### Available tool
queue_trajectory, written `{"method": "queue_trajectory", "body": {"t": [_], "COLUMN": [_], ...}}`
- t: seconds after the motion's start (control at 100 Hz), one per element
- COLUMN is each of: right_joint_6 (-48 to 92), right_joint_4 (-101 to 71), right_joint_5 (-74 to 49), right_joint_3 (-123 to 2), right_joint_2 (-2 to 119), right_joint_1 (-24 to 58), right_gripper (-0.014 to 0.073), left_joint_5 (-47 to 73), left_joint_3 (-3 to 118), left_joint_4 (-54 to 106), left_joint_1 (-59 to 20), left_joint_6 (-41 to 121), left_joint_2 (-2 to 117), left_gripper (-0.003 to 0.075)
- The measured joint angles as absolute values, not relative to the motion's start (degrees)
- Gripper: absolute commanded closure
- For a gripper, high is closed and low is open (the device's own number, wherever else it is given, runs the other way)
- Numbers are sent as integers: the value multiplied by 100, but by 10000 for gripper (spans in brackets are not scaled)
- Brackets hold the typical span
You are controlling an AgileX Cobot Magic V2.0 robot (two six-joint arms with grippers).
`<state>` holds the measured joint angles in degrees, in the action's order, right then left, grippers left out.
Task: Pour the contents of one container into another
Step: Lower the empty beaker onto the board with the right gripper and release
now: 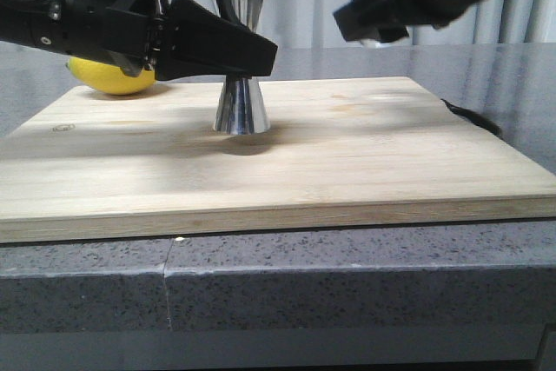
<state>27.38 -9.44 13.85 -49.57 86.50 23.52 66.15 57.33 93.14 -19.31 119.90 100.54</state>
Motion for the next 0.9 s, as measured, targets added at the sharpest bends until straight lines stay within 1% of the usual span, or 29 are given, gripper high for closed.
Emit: {"method": "queue_trajectory", "body": {"t": [0.15, 0.3, 0.46, 0.9], "right_joint_6": [2187, 1802, 1539, 1237], "right_joint_4": [-957, -957, -873, -724], "right_joint_5": [2274, 2779, 3078, 4412], "right_joint_3": [-4370, -3954, -3865, -3865], "right_joint_2": [8650, 8650, 8724, 9629], "right_joint_1": [2352, 2352, 2352, 2352], "right_gripper": [375, 375, 375, 375], "left_joint_5": [6615, 6615, 6615, 6615], "left_joint_3": [5733, 5733, 5733, 5733], "left_joint_4": [9301, 9301, 9357, 9416], "left_joint_1": [-1931, -1931, -1931, -1931], "left_joint_6": [11990, 11990, 11990, 11990], "left_joint_2": [10054, 10054, 10054, 10054], "left_gripper": [734, 734, 734, 734]}}
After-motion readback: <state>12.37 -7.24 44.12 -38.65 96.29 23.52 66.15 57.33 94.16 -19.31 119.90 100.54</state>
